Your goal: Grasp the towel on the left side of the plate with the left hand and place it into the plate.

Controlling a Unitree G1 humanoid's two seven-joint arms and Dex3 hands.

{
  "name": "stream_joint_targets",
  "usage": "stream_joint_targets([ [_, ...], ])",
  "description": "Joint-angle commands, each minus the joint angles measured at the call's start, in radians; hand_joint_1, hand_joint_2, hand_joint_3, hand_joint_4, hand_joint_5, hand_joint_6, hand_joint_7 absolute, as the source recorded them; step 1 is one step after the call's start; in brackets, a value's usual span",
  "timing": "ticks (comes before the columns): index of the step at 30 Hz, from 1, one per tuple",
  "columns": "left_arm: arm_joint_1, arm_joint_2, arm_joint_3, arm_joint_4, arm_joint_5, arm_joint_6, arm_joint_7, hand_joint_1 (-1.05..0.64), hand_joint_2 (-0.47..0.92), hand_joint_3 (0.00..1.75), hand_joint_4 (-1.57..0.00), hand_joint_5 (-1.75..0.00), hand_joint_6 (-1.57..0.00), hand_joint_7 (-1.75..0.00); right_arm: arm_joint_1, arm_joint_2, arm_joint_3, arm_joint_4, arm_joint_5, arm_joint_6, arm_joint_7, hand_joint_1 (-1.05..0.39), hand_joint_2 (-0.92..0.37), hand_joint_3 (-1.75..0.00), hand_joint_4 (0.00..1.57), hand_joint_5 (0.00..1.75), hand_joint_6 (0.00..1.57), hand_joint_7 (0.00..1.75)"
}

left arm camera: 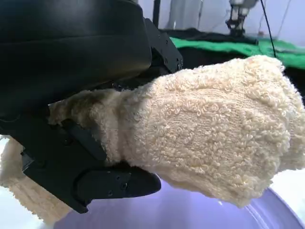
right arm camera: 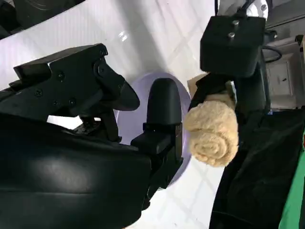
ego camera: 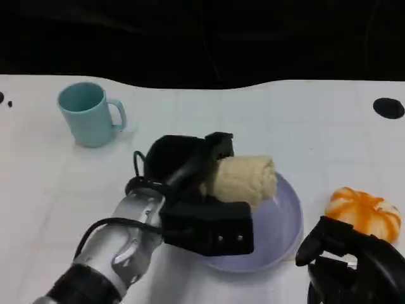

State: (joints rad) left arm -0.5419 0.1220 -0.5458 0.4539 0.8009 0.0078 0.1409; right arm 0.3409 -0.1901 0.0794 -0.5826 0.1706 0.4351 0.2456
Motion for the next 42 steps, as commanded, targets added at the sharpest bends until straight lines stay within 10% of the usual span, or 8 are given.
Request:
stream_joint_targets([
  [1,-0.031,-0.009,-0.01,0.034,-0.005,-0.013,-0.018,-0.23,0.69,0.56,-0.85,-1.75,-0.75,-1.36,0.004,-0.004,0.0,-0.023,0.003,0.017,-0.01,-0.08,-0.71,-1.01,0.66,1.75,0.51,1.58],
  [7,-0.031,-0.006,-0.006,0.016,-0.044,-0.013,-0.12,-0.3,0.91,0.09,-0.64,-1.42,-0.81,-0.32,0.003,-0.006,0.004,-0.024,0.0,0.017,-0.01,-0.09,-0.71,-1.02,0.65,1.75,0.51,1.57],
  [13,-0.014,0.025,-0.02,-0.059,-0.037,-0.017,-0.226,-0.62,0.92,0.09,-0.36,-0.54,-0.36,-0.01,0.003,-0.007,-0.001,-0.029,0.002,0.018,-0.011,-0.09,-0.71,-1.02,0.65,1.75,0.52,1.57],
  [18,-0.008,0.047,-0.025,-0.103,-0.026,-0.012,-0.272,-0.8,0.92,0.14,-0.17,-0.29,-0.15,0.0,0.002,-0.004,-0.001,-0.024,0.004,0.013,-0.009,-0.09,-0.71,-1.02,0.66,1.75,0.52,1.58],
  [32,0.111,0.157,0.072,-0.338,-0.088,-0.054,-0.295,-0.85,0.92,0.21,-0.18,-0.34,-0.13,-0.04,-0.001,-0.001,0.01,-0.029,-0.002,0.022,-0.018,-0.07,-0.71,-1.03,0.66,1.75,0.51,1.58],
  [37,0.234,0.158,0.186,-0.424,-0.194,-0.144,-0.197,-0.55,0.92,0.2,-0.77,-0.74,-0.65,-0.26,-0.001,-0.003,0.014,-0.035,0.0,0.022,-0.02,-0.09,-0.7,-1.04,0.66,1.75,0.52,1.59],
  [42,0.341,0.125,0.287,-0.471,-0.368,-0.217,-0.18,-0.3,0.87,0.21,-0.76,-1.21,-0.82,-0.48,-0.01,-0.001,0.014,-0.035,0.003,0.037,-0.024,-0.07,-0.7,-1.06,0.66,1.75,0.52,1.59],
])
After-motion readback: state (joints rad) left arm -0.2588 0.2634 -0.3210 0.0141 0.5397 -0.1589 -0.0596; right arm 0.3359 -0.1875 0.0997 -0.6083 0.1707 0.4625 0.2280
